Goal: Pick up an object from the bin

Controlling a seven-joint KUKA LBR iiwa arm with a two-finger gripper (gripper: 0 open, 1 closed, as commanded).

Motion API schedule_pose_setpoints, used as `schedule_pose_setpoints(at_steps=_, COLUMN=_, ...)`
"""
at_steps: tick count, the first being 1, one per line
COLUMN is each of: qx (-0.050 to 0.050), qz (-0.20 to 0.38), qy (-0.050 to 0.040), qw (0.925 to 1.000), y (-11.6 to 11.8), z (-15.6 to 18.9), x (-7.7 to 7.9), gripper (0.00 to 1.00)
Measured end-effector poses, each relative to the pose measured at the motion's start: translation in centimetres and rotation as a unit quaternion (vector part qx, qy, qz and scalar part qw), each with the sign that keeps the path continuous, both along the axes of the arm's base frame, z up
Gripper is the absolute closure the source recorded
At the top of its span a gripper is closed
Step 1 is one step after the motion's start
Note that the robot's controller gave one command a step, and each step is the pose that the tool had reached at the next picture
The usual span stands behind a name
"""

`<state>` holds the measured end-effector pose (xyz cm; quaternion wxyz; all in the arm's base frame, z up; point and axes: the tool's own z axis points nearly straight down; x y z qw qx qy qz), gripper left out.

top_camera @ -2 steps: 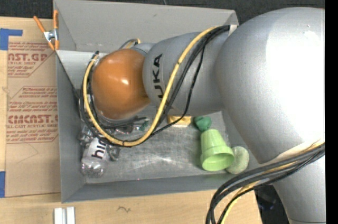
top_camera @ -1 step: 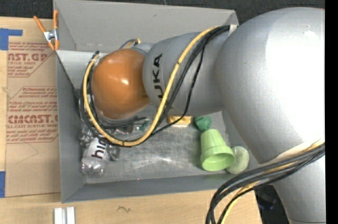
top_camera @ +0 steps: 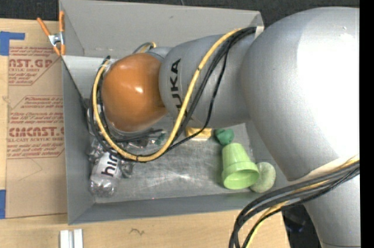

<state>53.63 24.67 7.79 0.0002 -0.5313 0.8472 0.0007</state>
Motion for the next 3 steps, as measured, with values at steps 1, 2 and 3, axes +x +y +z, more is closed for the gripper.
schedule_pose_setpoints(at_steps=1, qx=-0.002, qz=0.0, qy=0.0036, qw=1.0, y=-0.1, z=1.7, x=-0.2, gripper=1.0)
schedule_pose_setpoints(at_steps=2, qx=-0.001, qz=0.0, qy=0.0026, qw=1.0, y=0.0, z=4.1, x=-0.2, gripper=1.0)
schedule_pose_setpoints(at_steps=3, qx=0.0, qz=0.0, qy=-0.0003, qw=1.0, y=0.1, z=6.2, x=-0.1, gripper=1.0)
